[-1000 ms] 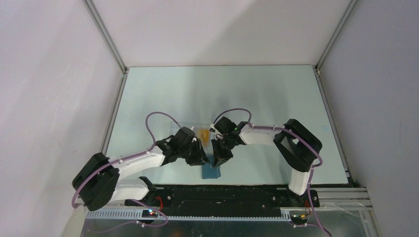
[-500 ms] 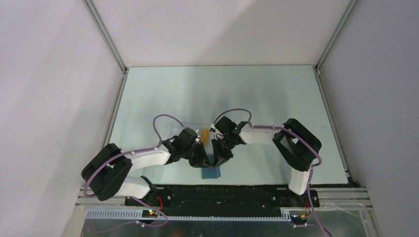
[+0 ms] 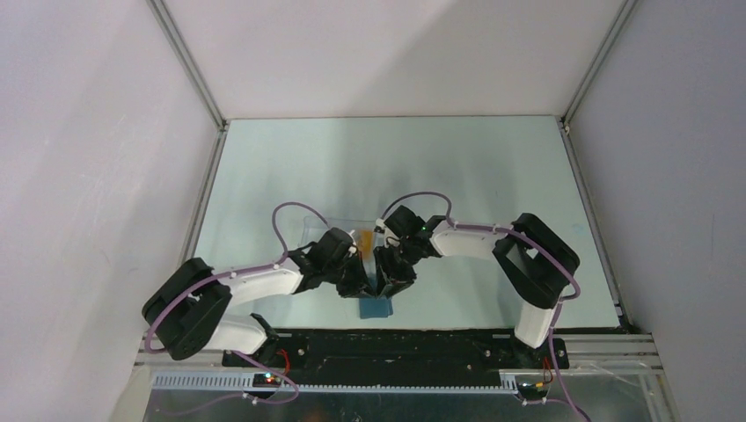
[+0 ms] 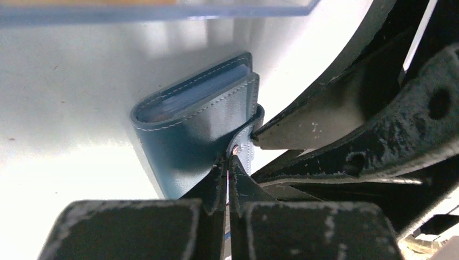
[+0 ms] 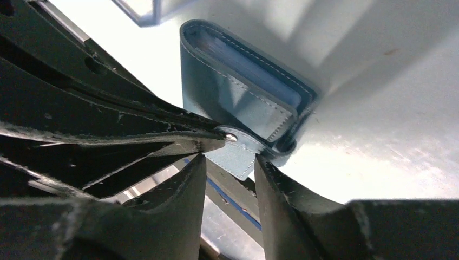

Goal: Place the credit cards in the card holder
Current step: Close the card holder at the center of the board.

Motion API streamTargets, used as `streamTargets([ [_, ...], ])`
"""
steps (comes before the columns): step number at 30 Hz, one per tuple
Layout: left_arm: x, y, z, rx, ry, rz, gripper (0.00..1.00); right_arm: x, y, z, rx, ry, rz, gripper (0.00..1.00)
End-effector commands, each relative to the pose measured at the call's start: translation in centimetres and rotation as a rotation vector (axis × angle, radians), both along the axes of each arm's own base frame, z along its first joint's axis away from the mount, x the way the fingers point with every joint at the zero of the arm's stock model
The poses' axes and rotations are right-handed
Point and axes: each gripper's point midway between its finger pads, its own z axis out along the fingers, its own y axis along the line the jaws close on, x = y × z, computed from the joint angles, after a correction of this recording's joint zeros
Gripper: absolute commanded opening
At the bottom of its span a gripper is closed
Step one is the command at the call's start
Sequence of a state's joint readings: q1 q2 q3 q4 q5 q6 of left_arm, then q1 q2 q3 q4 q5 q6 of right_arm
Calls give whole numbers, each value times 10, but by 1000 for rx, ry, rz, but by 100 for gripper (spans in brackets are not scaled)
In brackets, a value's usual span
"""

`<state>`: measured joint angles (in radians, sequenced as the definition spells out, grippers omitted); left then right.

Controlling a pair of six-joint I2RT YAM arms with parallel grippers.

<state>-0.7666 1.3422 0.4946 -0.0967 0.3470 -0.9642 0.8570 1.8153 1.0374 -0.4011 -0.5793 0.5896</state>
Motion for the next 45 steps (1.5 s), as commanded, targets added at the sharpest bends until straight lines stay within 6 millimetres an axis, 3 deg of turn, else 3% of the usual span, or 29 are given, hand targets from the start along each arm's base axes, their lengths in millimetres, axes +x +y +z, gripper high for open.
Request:
streamTargets([
  [1,16,-12,27,-44,-81,6,0,16,-23,5,-57,-109,-34,46],
  [5,21,-18,38,-65,-99,1,0,26,-32,21,-53,-168,-56,62],
  [7,21,-19,37,-60,-92,0,0,28,-36,23,-62,-180,-62,66],
  [17,15,-10,27,19,-76,8,0,23,-39,14,-55,-141,-63,67],
  [26,15,-11,30,27,-71,3,0,1,-35,3,-34,-102,-26,72],
  [33,13,-5,27,86,-58,6,0,-9,-27,-10,-53,-78,-21,70],
  [45,10,-1,18,143,-38,-1,0,-27,-20,-16,5,22,-82,41],
])
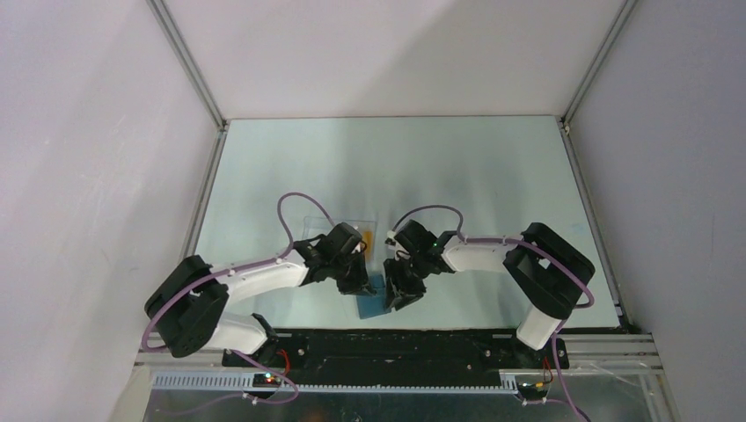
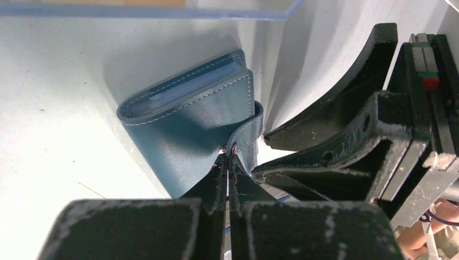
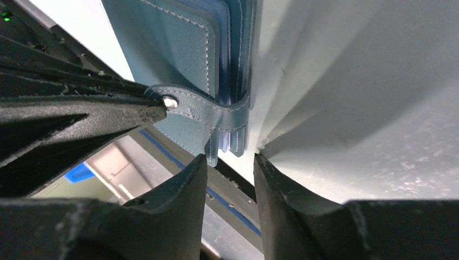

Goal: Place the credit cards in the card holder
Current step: Close the card holder at the center of the board.

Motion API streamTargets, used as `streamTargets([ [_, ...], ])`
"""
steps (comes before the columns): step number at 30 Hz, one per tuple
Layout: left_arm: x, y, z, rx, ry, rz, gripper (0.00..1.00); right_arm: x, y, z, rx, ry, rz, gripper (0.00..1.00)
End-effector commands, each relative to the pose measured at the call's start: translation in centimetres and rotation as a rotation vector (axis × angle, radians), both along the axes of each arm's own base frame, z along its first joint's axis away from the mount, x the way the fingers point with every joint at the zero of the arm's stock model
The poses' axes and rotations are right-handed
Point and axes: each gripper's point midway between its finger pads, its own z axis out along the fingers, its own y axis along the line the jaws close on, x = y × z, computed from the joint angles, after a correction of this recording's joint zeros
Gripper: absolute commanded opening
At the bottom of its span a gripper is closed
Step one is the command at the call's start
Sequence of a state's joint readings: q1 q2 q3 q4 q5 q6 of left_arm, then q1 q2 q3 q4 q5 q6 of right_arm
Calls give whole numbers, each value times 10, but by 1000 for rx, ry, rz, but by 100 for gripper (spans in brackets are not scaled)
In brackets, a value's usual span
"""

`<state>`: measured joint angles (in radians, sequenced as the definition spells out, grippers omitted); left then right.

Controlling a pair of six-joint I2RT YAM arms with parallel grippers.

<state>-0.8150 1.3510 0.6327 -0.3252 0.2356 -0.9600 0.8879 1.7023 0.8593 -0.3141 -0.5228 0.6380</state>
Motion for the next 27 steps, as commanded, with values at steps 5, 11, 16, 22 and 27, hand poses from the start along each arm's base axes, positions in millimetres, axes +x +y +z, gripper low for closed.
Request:
streamTargets([
  [5,6,-4,4,17,-33,-24,0,-2,1,-7,99,114,-103,35],
  [11,4,-3,4,22,-31,-28,0,5,0,2,183,138,-159,31],
  [16,3,-3,1,31,-26,-32,0,5,0,8,211,137,-166,27],
  [22,2,-2,-1,38,-23,-35,0,10,-3,16,253,119,-180,23],
  [27,2,-1,-2,43,-20,-35,0,11,3,21,293,127,-177,23],
])
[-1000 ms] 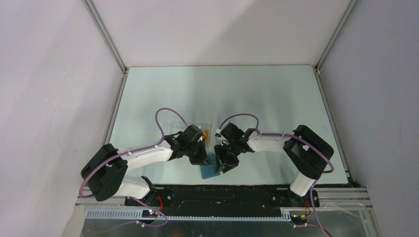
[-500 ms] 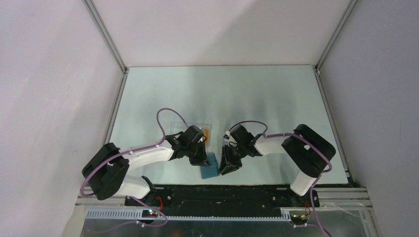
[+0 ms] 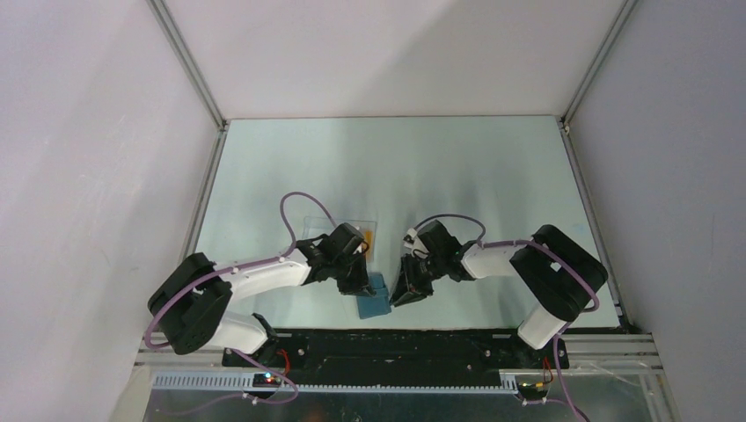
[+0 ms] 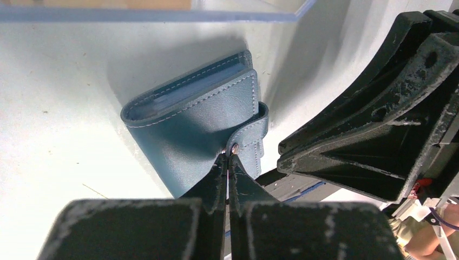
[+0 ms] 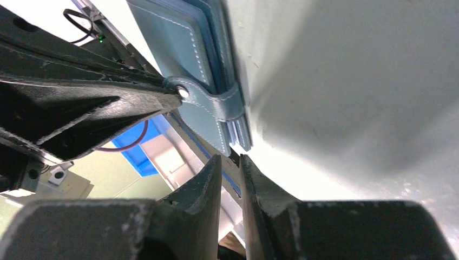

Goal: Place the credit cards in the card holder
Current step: Close the card holder at the center of the board.

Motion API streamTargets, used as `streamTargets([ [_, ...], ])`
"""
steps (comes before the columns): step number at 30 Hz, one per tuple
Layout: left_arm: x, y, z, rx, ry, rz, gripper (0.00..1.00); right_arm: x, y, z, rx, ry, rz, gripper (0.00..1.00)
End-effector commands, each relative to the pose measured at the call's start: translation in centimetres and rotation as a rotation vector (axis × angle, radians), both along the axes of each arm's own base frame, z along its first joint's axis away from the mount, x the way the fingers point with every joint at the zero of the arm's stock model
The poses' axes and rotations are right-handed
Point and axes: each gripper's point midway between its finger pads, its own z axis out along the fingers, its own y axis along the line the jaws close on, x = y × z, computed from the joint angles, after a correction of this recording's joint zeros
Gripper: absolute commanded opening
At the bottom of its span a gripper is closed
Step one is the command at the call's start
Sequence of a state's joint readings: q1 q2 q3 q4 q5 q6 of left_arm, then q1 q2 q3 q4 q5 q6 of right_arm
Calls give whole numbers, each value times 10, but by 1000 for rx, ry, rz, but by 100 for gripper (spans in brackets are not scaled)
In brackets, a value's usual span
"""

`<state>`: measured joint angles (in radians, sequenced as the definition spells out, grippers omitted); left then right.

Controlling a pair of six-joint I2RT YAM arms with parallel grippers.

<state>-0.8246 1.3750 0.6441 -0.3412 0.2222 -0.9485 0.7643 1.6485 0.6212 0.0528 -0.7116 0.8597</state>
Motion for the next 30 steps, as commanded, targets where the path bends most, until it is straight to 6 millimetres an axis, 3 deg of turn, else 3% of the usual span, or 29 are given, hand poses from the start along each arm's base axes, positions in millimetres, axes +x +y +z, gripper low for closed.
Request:
streamTargets([
  [1,4,-2,3,12,-25,-22,0,5,12,16,92,-32,8,24],
  [15,3,-3,4,12,-30,-27,0,-6,14,-12,49,36,32,29],
  [24,2,-2,1,19,-23,-27,0,-8,20,-10,78,49,37,21],
  [30,4,-3,6,9,-39,-26,0,-2,12,2,52,-23,25,25],
])
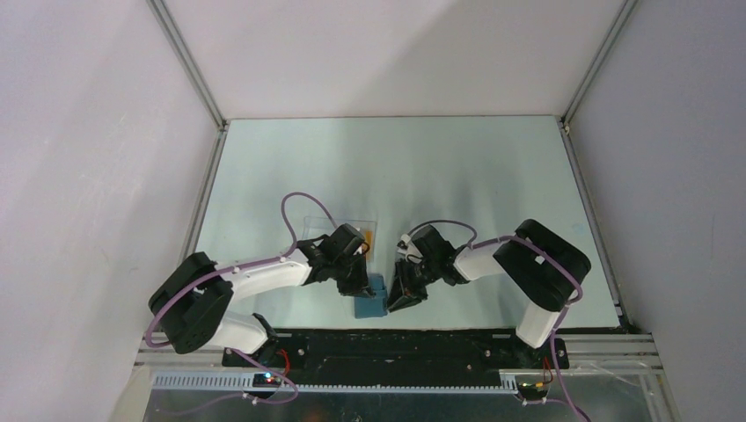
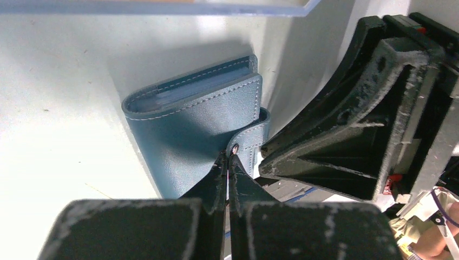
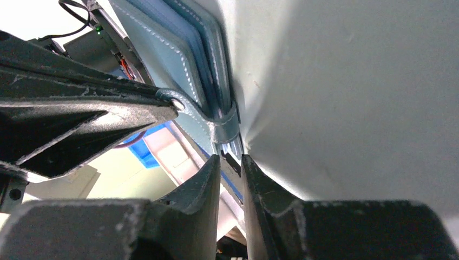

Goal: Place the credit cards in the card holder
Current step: Close the card holder at the center of the board.

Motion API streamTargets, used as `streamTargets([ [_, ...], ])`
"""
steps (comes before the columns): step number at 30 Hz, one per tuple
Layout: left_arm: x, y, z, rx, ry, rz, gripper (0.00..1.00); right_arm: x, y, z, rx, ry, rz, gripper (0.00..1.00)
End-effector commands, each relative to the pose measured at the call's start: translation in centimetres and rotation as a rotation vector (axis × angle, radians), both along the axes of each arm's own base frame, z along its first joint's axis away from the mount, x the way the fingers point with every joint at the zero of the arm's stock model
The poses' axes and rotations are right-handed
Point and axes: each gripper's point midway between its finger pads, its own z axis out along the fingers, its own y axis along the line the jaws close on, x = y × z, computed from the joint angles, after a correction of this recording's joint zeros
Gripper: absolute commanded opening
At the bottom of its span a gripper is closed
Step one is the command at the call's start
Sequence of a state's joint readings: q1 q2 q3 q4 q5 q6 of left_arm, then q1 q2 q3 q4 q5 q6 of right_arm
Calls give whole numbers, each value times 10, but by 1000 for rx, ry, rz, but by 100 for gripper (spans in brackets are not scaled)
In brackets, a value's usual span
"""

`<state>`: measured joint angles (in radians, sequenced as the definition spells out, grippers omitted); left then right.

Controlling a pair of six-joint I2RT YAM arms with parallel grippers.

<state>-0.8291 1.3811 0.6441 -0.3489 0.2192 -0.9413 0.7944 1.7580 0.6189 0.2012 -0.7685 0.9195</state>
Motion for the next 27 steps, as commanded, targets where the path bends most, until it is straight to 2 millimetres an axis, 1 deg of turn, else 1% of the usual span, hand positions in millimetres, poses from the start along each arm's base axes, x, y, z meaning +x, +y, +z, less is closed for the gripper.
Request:
streamTargets([
  [1,7,-5,11,-10,-48,-19,0,7,-6,13,-11,-82,-8,28],
  [2,8,-7,15,-22,-59,-21,0,9,-6,18,-3,-113,-4,29],
  [3,9,-8,18,-28,-64,-21,0,11,-8,18,-20,-130,-4,32],
  [4,10,-8,21,-35,-70,-19,0,14,-8,22,-24,-150,-9,33],
  [6,10,-8,22,-34,-71,-20,0,19,-7,27,-18,-179,-12,37],
  [10,9,-4,17,-3,-58,-19,0,28,-3,32,-21,-209,-5,41],
  [15,12,1,20,34,-78,-14,0,36,-3,23,-72,-209,1,51],
  [17,12,3,20,49,-79,-21,0,39,-1,20,-78,-204,0,52],
  [20,11,5,16,69,-69,-24,0,42,3,17,-86,-202,3,53],
  [24,9,7,7,95,-54,-32,0,43,3,2,-121,-176,13,53],
  [27,7,7,4,109,-46,-37,0,44,4,-4,-135,-170,16,53],
])
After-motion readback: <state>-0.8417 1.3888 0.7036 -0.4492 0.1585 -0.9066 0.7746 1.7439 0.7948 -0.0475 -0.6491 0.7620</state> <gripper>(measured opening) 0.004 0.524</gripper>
